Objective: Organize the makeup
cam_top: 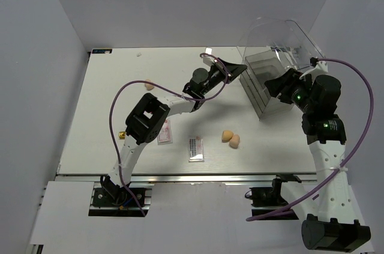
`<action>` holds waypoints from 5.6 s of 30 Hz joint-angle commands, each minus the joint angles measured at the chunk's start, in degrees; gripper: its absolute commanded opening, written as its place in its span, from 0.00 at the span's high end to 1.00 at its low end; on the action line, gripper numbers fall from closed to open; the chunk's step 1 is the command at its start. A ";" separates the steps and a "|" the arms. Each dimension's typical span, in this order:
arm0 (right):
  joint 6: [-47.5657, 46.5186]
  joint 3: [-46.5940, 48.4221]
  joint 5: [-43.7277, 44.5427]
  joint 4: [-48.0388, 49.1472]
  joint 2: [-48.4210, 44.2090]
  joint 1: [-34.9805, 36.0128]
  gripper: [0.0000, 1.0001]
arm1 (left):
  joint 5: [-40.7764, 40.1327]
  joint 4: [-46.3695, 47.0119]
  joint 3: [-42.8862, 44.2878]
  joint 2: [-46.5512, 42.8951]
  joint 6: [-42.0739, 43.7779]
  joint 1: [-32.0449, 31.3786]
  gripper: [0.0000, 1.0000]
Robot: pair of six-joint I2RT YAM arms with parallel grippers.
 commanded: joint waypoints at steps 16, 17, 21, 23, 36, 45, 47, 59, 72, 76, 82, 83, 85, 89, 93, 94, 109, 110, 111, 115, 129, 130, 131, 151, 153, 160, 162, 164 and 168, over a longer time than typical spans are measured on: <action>5.28 -2.02 0.35 6.83 3.52 -0.30 0.47 | -0.30 4.33 2.17 -7.20 -0.23 1.09 1.00; 5.11 -2.20 0.43 7.27 3.61 -0.30 0.47 | -0.22 4.33 2.26 -7.37 -0.23 1.17 1.00; 4.31 -3.07 0.26 8.76 4.57 -0.30 0.47 | -0.30 4.25 2.35 -7.46 -0.32 1.17 1.00; 3.96 -3.43 -0.26 9.73 4.93 -0.30 0.47 | -0.21 4.25 2.08 -7.46 -0.50 1.17 1.00; 5.19 -3.60 -1.50 18.17 9.41 0.31 0.56 | -0.21 3.98 1.12 -8.52 -0.41 1.17 1.00; 6.51 -5.71 -1.15 21.86 7.57 0.67 0.73 | -0.30 3.98 -1.96 -10.53 -0.41 1.17 1.00; 6.51 -6.06 -0.88 21.78 7.04 0.67 0.77 | -0.56 4.33 -3.27 -10.97 -0.23 1.17 1.00; 4.75 -8.79 -1.50 25.56 1.15 0.67 0.96 | -4.43 4.16 -12.85 -18.79 2.58 2.23 0.67; 6.33 -6.16 -2.55 25.82 0.18 0.67 1.00 | -8.04 -3.30 -30.87 -34.61 8.81 6.97 0.39; 8.09 -4.23 -2.46 26.43 0.10 0.67 1.00 | -5.93 -19.43 -32.54 -39.44 13.02 11.44 0.27; 10.90 -2.38 -3.17 26.87 0.36 0.67 1.00 | -5.84 -39.73 -31.06 -44.54 19.18 17.77 0.18; 11.25 -2.37 -3.17 26.96 0.27 0.67 1.00 | -6.27 -42.66 -30.36 -44.81 19.80 18.74 0.18; 12.13 -2.46 -3.52 27.22 0.27 0.67 1.00 | -6.54 -49.15 -28.77 -45.51 21.55 21.55 0.18; 13.01 -1.76 -4.13 27.66 0.10 0.67 1.00 | -9.70 -60.33 -26.92 -46.22 25.77 26.48 0.18; 13.28 -1.15 -4.31 28.54 0.09 0.67 1.00 | -14.53 -73.16 -21.31 -42.10 31.66 31.05 0.18; 13.37 -1.06 -4.14 28.63 0.01 0.67 1.00 | -15.41 -77.27 -19.82 -40.61 34.02 32.28 0.18; 15.12 -1.50 -4.57 30.92 0.27 0.67 1.00 | -23.42 -90.77 1.47 -17.75 37.82 33.17 0.17; 15.21 -1.58 -4.40 31.00 0.18 0.67 1.00 | -23.51 -90.33 1.64 -17.31 38.08 33.17 0.17; 15.30 -1.67 -4.22 31.01 0.18 0.67 1.00 | -23.68 -90.15 1.90 -16.96 38.26 33.17 0.17; 15.65 -2.02 -3.96 31.01 0.18 0.67 1.00 | -23.59 -89.62 4.53 -14.23 38.44 33.17 0.18; 16.27 -2.90 -4.05 32.32 0.62 0.67 1.00 | -21.31 -88.31 10.79 -5.97 36.33 33.17 0.35; 16.27 -2.90 -4.05 32.32 0.54 0.67 1.00 | -21.05 -88.04 10.78 -5.62 36.33 33.17 0.37; 16.27 -2.90 -4.05 32.32 0.54 0.67 1.00 | -20.52 -88.04 10.70 -5.44 36.33 33.17 0.39; 15.74 -2.81 -3.61 30.92 -0.34 0.67 1.00 | 8.20 -49.92 -20.05 -30.04 25.09 25.70 0.87; 15.65 -2.90 -3.52 30.83 -0.34 0.67 1.00 | 10.32 -43.50 -20.94 -30.66 21.85 23.07 0.87; 15.47 -3.34 -3.35 31.01 -0.96 0.67 1.00 | 17.89 -24.60 -19.72 -25.49 9.01 14.89 0.87; 15.65 -3.43 -3.17 31.09 -0.96 0.67 1.00 | 18.50 -20.02 -17.97 -24.08 6.29 12.70 0.88; 15.74 -3.17 -3.17 31.09 -1.05 0.67 1.00 | 18.51 -18.18 -16.56 -22.23 5.31 10.94 0.88; 15.74 -2.99 -3.17 30.92 -1.22 0.67 1.00 | 18.50 -15.45 -13.65 -19.33 2.67 8.74 0.88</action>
